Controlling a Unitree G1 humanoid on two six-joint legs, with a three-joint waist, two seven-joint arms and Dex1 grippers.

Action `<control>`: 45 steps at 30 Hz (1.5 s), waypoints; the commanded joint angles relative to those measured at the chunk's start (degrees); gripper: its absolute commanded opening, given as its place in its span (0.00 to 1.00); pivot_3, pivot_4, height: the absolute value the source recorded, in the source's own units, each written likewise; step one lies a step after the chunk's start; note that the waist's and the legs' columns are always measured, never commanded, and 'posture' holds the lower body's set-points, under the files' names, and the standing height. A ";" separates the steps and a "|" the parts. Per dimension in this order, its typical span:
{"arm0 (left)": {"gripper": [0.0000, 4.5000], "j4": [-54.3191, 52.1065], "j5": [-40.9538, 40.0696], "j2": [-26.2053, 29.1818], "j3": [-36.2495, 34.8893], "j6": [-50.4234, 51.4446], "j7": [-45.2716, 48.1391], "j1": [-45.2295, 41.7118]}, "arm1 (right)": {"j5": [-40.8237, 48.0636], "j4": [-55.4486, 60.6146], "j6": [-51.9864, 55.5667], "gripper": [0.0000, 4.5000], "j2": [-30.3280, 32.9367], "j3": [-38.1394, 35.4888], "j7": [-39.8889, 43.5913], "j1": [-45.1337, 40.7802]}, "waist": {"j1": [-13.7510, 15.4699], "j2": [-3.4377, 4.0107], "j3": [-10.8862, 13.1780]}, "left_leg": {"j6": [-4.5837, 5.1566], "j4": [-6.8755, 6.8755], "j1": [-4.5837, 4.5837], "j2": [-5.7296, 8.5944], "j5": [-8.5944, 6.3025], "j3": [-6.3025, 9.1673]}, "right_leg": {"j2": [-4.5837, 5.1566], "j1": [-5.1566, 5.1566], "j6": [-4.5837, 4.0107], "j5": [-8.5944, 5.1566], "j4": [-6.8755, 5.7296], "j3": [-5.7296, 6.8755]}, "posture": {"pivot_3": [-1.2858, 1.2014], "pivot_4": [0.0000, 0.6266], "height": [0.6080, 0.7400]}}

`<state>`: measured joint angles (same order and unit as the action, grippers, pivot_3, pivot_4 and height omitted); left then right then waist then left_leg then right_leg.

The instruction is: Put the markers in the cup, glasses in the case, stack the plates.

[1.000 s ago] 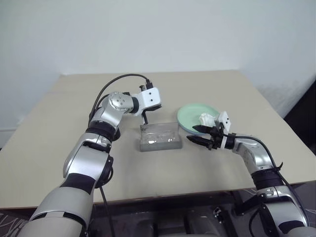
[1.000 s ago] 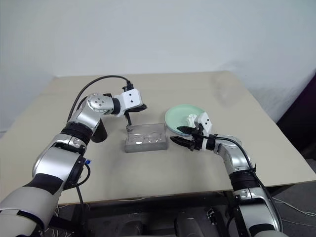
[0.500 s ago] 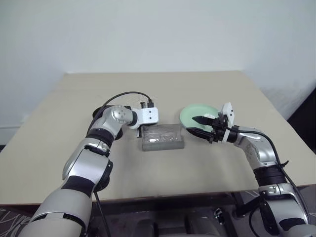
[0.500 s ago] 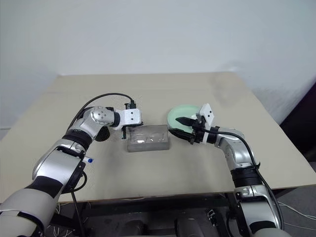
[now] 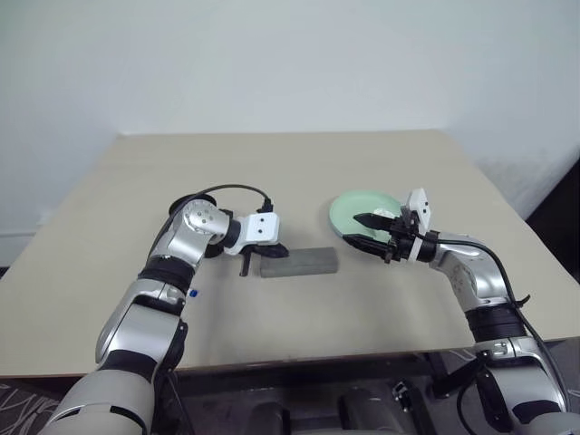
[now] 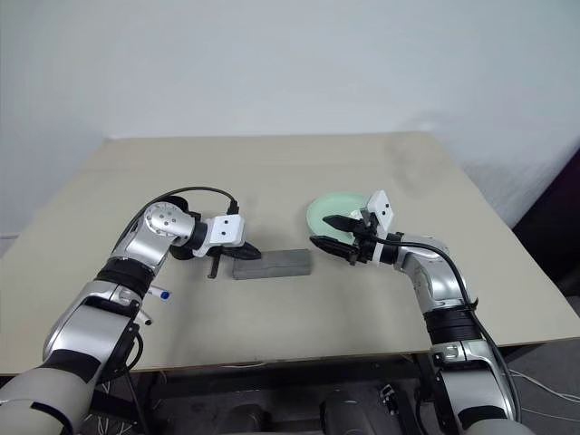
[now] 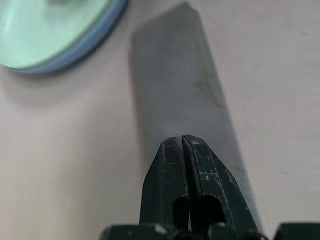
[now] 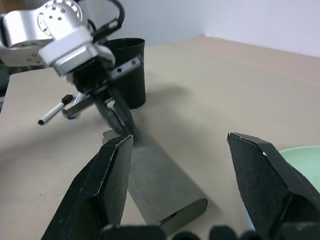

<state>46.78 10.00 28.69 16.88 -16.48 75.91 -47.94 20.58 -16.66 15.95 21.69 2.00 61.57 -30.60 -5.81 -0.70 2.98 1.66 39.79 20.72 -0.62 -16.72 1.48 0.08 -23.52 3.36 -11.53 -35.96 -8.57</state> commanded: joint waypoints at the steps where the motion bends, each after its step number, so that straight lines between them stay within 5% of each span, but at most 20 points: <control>1: 0.01 -6.30 -2.80 1.53 -1.97 3.16 0.33 0.17 | 0.92 1.69 -0.14 0.73 0.26 -0.31 0.79 -1.10 | -0.02 0.00 0.00 | 0.00 0.01 0.00 0.00 0.00 0.00 | 0.00 0.00 0.00 0.00 0.00 0.00 | 0.52 0.00 1.00; 9: 0.01 -25.71 -10.72 14.87 -3.51 16.31 14.04 9.12 | -2.49 3.23 -1.32 0.73 2.77 3.80 2.88 1.08 | -0.88 0.01 0.00 | 0.00 -0.07 -0.05 -0.08 0.00 -0.02 | -0.04 -0.08 -0.01 -0.01 -0.10 0.00 | 0.52 0.00 1.00; 16: 0.01 -28.16 -15.03 28.50 -2.97 17.80 16.59 14.55 | -2.79 3.27 -1.71 0.73 3.47 4.89 3.51 1.12 | -1.20 -0.02 0.03 | 0.00 0.10 -0.08 -0.07 0.00 -0.02 | 0.02 0.00 -0.04 -0.02 -0.17 0.05 | 0.52 0.00 1.00; 21: 0.01 -23.08 -10.80 32.60 -2.63 12.94 16.30 15.18 | -2.85 2.84 -2.06 0.73 3.29 5.41 3.41 0.91 | -1.24 -0.02 0.03 | 0.00 0.10 -0.07 -0.06 0.00 0.05 | 0.06 0.01 -0.04 -0.03 -0.15 0.13 | 0.52 0.00 1.00; 32: 0.01 -6.89 -0.17 32.60 4.03 1.06 16.55 7.84 | -3.47 0.63 -3.31 0.73 2.15 5.83 2.98 -0.31 | -1.09 -0.11 0.02 | 0.00 0.10 -0.04 -0.06 0.01 0.01 | 0.04 -0.02 -0.05 -0.03 -0.15 0.14 | 0.52 0.00 1.00; 38: 0.35 -0.99 3.17 30.56 6.90 -3.90 16.34 2.69 | -3.61 0.95 -3.13 0.73 2.27 5.58 2.99 0.24 | -1.09 -0.11 0.02 | 0.00 0.09 -0.02 -0.05 0.00 -0.03 | 0.06 -0.04 -0.04 -0.03 -0.13 0.11 | 0.52 0.00 1.00; 45: 0.35 5.29 5.99 26.94 8.61 -6.92 16.59 -1.35 | -3.87 0.65 -3.01 0.73 2.50 5.46 2.81 0.31 | -1.09 -0.13 0.01 | 0.00 0.09 -0.01 -0.05 0.00 -0.04 | 0.04 -0.04 -0.04 -0.03 -0.15 0.09 | 0.52 0.00 1.00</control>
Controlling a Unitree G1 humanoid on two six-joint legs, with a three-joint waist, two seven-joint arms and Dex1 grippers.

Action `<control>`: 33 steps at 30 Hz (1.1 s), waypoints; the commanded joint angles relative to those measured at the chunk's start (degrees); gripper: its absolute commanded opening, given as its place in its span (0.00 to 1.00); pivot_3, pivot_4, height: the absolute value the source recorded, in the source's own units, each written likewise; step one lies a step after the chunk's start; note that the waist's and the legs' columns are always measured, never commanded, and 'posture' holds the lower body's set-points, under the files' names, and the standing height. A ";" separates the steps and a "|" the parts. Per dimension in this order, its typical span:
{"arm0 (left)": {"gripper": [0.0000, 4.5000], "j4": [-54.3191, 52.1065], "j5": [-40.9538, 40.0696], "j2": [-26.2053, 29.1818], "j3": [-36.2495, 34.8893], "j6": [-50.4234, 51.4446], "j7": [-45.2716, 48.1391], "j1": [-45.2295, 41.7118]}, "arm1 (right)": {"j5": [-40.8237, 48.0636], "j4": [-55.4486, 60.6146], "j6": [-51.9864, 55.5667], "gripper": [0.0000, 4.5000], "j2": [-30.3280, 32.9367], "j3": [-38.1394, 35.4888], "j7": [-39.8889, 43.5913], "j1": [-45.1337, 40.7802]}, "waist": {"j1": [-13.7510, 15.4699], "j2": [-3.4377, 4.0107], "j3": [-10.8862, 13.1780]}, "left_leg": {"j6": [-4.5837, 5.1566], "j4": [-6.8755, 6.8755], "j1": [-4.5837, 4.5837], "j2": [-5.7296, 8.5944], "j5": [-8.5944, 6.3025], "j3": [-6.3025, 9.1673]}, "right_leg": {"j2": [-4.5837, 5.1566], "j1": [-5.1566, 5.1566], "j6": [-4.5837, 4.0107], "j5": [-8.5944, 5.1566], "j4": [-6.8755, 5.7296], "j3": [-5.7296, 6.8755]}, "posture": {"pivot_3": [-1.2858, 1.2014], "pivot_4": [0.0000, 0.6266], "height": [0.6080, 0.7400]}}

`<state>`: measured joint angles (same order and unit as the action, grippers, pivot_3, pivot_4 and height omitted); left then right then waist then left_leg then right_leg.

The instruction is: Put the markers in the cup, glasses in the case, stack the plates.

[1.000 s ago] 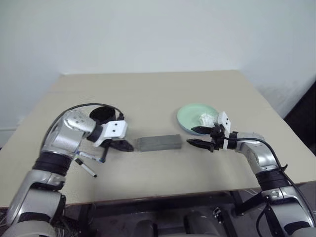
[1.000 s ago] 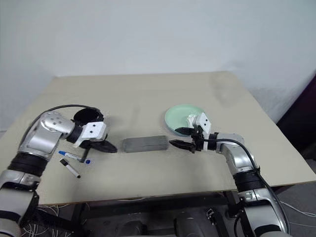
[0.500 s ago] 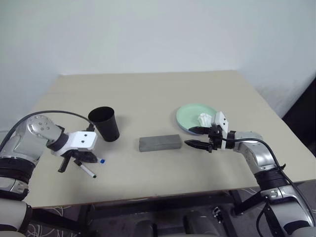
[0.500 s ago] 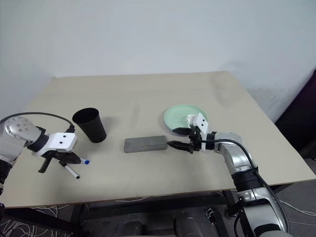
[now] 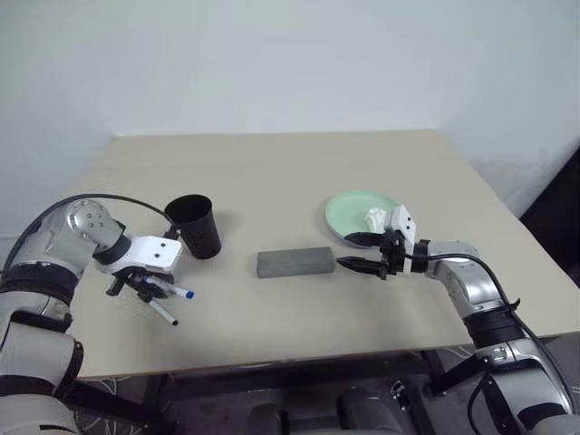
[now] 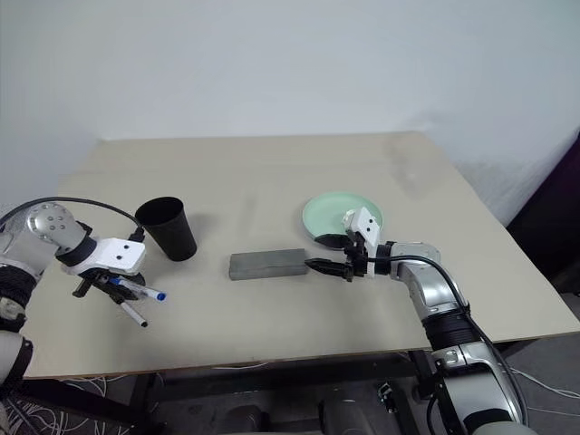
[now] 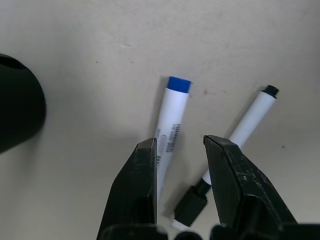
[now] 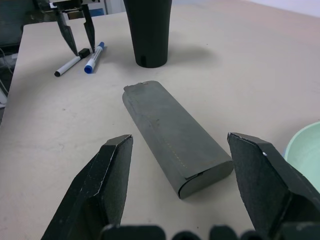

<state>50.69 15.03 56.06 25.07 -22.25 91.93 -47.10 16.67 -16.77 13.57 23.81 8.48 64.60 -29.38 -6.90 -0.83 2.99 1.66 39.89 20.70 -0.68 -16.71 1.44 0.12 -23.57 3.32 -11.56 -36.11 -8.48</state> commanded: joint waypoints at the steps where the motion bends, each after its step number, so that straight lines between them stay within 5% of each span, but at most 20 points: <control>1: 0.35 2.25 1.56 -1.03 0.74 -1.41 0.57 -2.80 | 0.00 0.77 -0.63 0.73 0.42 -1.03 -0.26 -0.87 | 0.00 0.00 0.00 | 0.00 0.00 0.00 0.00 0.00 0.00 | 0.00 0.00 0.00 0.00 0.00 0.00 | 0.52 0.00 1.00; 17: 0.35 9.92 7.58 -5.53 2.65 -6.79 -3.12 -4.33 | -0.16 1.49 -0.39 0.73 0.45 -1.28 -1.16 -0.29 | 0.05 -0.01 -0.02 | 0.00 0.00 -0.02 0.01 0.00 0.00 | 0.01 0.02 0.01 0.00 -0.04 -0.03 | 0.52 0.00 1.00; 23: 0.02 10.57 8.05 -5.86 2.43 -7.98 -5.52 -4.17 | -0.27 1.33 -0.56 0.73 0.49 -1.22 -1.27 -0.46 | 0.00 -0.01 -0.02 | 0.01 0.11 -0.12 0.02 0.00 -0.09 | 0.01 0.02 0.02 -0.01 -0.35 -0.13 | 0.52 0.00 1.00; 33: 0.02 11.61 8.34 -5.86 1.60 -11.22 -9.46 -4.13 | -0.71 0.31 -1.05 0.73 0.16 -1.14 -1.06 -1.46 | 0.02 0.00 -0.02 | 0.17 0.21 -0.23 0.03 0.12 -0.10 | -0.02 0.02 -0.05 -0.04 -0.63 -0.15 | 0.52 0.00 1.00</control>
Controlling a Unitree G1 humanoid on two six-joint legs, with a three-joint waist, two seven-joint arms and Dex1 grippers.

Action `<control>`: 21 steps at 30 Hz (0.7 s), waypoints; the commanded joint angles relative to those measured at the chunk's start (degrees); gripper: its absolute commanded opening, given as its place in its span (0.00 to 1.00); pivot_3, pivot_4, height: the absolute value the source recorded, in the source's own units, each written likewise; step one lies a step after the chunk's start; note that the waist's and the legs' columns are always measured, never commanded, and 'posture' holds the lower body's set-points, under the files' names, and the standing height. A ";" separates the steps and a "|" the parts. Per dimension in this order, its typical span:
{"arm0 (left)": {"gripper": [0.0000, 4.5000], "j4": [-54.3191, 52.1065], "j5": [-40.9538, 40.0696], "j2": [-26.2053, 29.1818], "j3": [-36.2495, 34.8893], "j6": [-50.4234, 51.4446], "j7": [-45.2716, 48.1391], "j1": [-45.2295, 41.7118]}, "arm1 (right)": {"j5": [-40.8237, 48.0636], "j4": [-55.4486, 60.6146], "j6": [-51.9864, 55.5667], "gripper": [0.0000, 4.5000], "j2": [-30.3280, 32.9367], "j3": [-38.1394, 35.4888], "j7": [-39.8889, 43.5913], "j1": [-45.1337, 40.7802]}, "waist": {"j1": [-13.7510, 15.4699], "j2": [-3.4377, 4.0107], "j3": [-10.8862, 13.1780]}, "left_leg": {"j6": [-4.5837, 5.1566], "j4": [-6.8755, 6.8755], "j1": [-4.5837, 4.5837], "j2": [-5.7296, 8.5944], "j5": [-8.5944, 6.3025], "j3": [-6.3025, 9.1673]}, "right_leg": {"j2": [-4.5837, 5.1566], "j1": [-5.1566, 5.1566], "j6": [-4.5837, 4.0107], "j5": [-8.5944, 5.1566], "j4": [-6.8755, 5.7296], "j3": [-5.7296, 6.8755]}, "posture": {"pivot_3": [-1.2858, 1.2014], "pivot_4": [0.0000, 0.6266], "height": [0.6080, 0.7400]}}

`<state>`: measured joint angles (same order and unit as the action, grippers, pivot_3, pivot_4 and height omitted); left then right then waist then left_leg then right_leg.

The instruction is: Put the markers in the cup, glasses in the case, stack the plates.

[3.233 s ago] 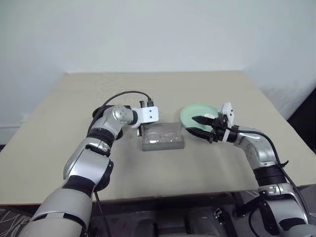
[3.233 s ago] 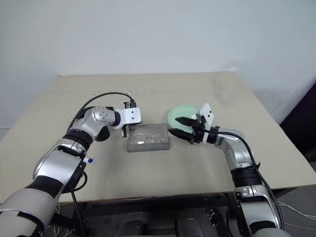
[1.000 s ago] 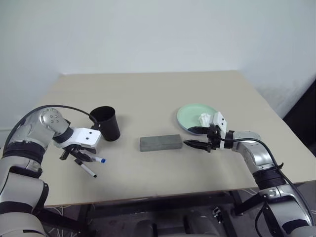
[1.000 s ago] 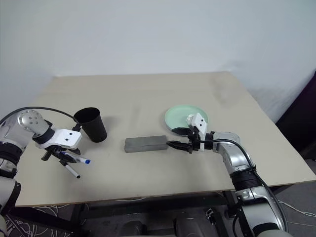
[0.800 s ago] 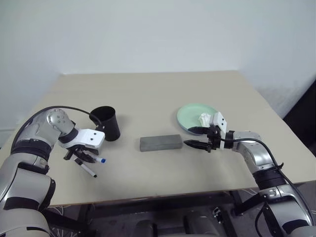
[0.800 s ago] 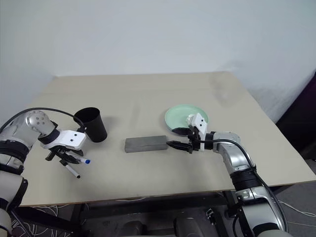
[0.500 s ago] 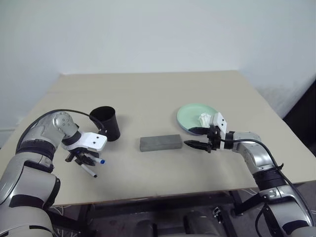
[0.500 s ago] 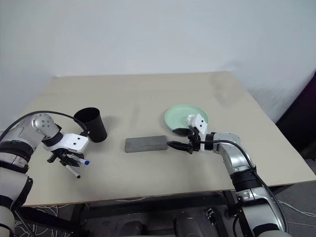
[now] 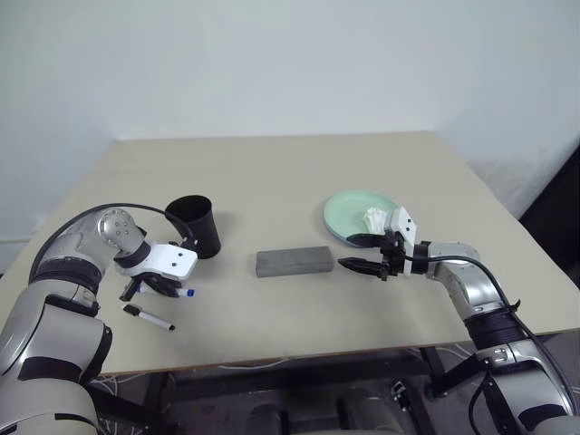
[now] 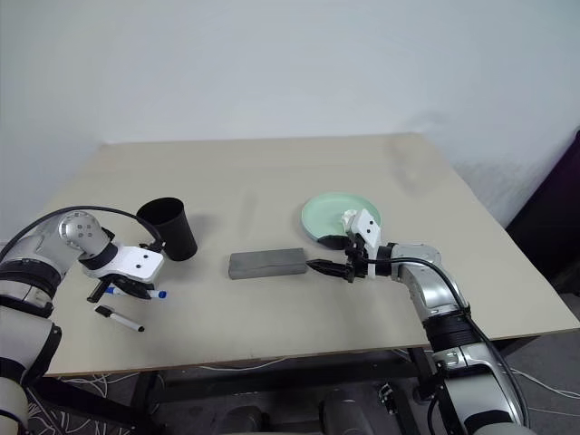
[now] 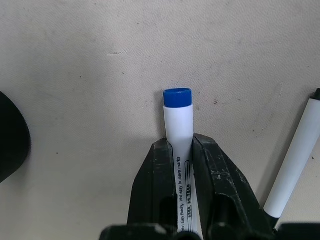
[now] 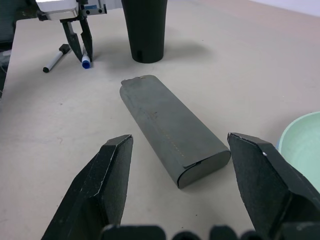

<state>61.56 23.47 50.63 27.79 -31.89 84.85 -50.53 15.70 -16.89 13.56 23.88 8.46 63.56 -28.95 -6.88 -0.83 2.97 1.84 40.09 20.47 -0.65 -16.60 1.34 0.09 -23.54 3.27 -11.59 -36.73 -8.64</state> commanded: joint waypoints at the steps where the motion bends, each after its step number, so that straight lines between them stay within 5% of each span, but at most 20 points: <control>1: 0.02 0.84 -0.29 -0.49 -1.45 -2.26 -3.16 -1.07 | 0.24 0.36 -1.09 0.73 0.08 -1.10 0.00 -1.94 | 0.01 0.01 -0.01 | 0.01 0.01 0.00 0.00 0.01 0.00 | 0.00 0.00 -0.02 -0.01 -0.01 0.00 | 0.52 0.00 1.00; 7: 0.02 -4.28 -9.30 -2.63 -7.22 0.16 3.08 -4.14 | 0.18 -0.04 -1.27 0.73 0.09 -1.06 0.16 -2.19 | 0.86 -0.11 0.01 | 0.06 0.09 0.15 0.01 0.04 0.07 | -0.01 -0.06 0.00 0.00 -0.01 0.02 | 0.52 0.00 1.00; 13: 0.02 -28.64 -33.18 -0.45 -7.32 23.26 7.65 -2.02 | 0.04 -0.94 -1.74 0.73 -0.03 -0.97 0.38 -2.91 | 0.90 -0.19 0.02 | 0.00 0.07 0.49 0.03 -0.02 -0.03 | 0.06 -0.36 0.13 -0.01 0.07 -0.03 | 0.52 0.00 1.00; 21: 0.02 -36.84 -42.51 -2.97 -17.54 40.68 3.73 -2.07 | 0.02 -1.68 -2.25 0.73 -0.14 -0.91 0.60 -3.66 | 0.66 -0.16 0.02 | 0.02 -0.02 0.48 -0.04 -0.01 0.03 | -0.11 -0.52 0.13 -0.02 -0.06 -0.02 | 0.52 0.00 1.00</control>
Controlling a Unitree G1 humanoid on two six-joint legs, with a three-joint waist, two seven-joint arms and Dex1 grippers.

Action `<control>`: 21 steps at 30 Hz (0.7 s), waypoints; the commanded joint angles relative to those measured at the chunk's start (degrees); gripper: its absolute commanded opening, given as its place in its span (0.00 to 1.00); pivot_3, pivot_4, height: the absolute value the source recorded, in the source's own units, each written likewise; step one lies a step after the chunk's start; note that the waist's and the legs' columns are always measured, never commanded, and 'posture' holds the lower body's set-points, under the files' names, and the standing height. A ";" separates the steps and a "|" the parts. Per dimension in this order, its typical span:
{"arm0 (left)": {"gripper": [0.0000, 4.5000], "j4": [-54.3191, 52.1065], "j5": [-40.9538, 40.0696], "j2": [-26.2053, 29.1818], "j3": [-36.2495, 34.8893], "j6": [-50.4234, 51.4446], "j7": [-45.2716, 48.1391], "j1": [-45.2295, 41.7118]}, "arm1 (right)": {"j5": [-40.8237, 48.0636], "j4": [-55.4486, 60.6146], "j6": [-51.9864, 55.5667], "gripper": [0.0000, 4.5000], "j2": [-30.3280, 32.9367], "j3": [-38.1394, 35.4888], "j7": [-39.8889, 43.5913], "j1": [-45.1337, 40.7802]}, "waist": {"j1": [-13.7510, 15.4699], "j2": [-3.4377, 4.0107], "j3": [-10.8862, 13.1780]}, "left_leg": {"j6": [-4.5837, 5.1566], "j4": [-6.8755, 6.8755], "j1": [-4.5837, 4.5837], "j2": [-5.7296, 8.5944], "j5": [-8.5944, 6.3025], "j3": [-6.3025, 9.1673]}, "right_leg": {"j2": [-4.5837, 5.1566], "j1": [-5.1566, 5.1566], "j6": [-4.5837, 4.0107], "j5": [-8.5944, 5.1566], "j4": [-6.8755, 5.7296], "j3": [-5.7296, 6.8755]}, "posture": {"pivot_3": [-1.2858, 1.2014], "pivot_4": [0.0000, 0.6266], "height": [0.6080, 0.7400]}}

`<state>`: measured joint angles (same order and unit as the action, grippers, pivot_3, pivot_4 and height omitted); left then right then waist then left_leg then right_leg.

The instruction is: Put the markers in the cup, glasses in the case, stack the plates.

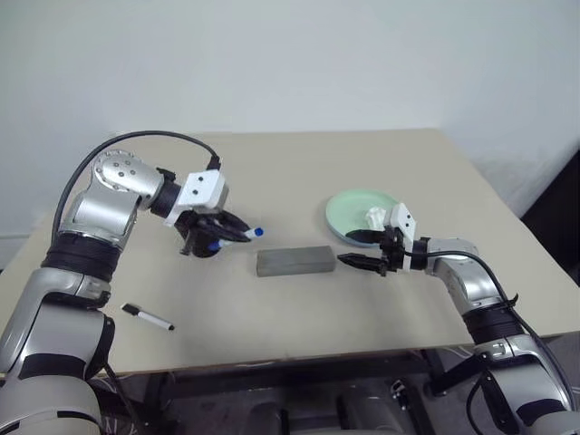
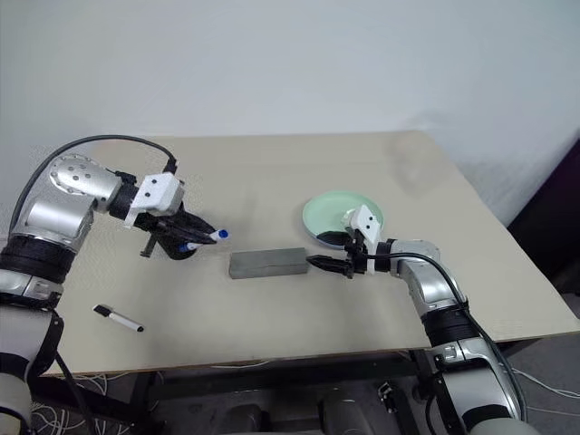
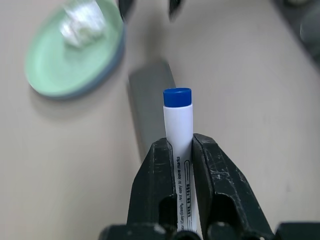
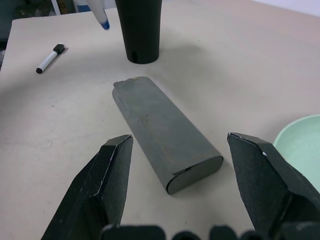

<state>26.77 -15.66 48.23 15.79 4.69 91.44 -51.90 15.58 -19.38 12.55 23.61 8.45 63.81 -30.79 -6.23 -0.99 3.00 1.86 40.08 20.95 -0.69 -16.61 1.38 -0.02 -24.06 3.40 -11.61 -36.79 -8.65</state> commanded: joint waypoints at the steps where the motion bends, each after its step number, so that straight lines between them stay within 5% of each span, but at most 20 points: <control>1: 0.02 -2.08 -3.65 -0.96 -7.18 5.15 -4.90 -0.43 | 0.12 0.79 -1.25 0.73 0.18 -0.93 0.38 -1.83 | 0.00 0.00 0.00 | 0.00 0.00 -0.03 0.00 0.00 0.00 | 0.00 0.02 0.00 0.00 -0.01 0.00 | 0.52 0.00 1.00; 11: 0.02 -3.41 -3.48 -1.17 -21.09 7.22 -23.64 3.85 | -0.05 0.07 -1.45 0.73 0.54 -0.83 1.00 -2.48 | 0.04 0.00 0.00 | -0.01 -0.01 -0.16 0.01 0.00 0.01 | 0.04 0.15 0.00 0.01 0.04 0.00 | 0.52 0.00 1.00; 21: 0.02 -4.93 -5.24 -1.75 -27.80 10.67 -30.55 10.89 | -0.34 -1.89 -2.26 0.73 -0.04 -0.31 1.97 -3.89 | 0.06 -0.01 0.00 | -0.03 -0.02 -0.19 0.03 0.00 0.02 | 0.07 0.19 0.00 0.01 0.05 0.03 | 0.52 0.00 1.00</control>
<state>23.52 -19.28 46.43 -9.67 15.51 62.34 -40.21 15.48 -21.75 11.36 23.60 8.54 65.23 -32.93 -6.16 -1.00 3.00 1.83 40.06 20.78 -0.66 -16.61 1.42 0.04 -23.87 3.40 -11.60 -36.74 -8.59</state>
